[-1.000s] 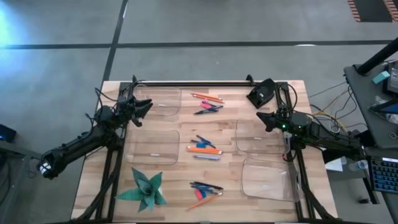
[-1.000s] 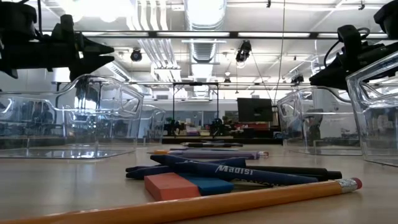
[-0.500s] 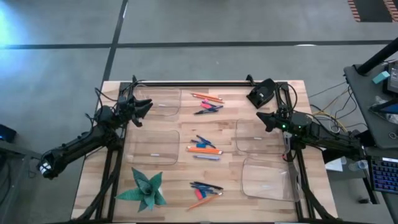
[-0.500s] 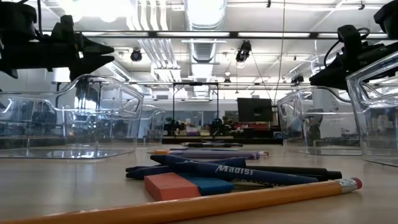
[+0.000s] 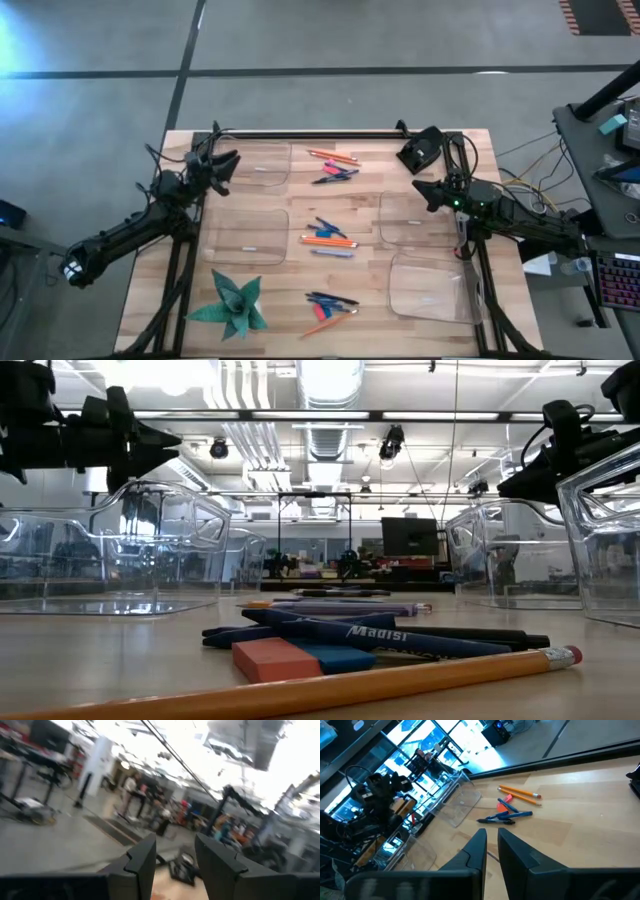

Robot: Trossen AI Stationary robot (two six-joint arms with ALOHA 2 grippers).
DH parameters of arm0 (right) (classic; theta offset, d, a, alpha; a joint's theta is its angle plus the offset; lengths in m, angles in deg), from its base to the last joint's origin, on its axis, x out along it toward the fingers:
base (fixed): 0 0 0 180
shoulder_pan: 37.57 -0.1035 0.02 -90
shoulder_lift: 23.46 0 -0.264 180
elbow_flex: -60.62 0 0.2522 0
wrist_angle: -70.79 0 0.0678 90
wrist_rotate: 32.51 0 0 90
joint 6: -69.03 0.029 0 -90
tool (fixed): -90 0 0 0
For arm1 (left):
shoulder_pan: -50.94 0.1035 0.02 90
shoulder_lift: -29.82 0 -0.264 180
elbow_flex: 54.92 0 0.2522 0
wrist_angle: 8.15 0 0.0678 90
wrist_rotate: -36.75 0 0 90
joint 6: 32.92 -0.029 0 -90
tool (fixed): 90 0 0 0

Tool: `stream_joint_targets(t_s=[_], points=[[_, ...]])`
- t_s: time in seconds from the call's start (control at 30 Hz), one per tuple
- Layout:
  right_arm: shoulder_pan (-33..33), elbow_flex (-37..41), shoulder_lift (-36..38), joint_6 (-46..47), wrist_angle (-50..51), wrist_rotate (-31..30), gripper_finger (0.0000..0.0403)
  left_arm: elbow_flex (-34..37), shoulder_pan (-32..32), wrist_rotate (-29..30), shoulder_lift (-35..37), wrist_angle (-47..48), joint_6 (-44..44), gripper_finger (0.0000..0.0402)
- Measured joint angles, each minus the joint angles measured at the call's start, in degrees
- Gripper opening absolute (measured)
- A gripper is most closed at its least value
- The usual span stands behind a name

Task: Sort crayons/erasers/pens/pencils in bins
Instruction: Put the blue crayon into the middle left transparent bin

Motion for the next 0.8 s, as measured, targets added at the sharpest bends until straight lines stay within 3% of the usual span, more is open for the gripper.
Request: stream_joint_targets(t_s=[0.3, 0.8], points=[[0.0, 0.01, -0.01, 0.0, 0.0, 0.01, 0.0038, -0.1, 0.0, 1.65, 0.0, -8.71, -6.86, 0.0123], [-0.01, 0.0, -0.01, 0.0, 0.0, 0.0, 0.0038, -11.6, 0.0, 0.48, -7.94, 1.21, -6.92, 0.0123]])
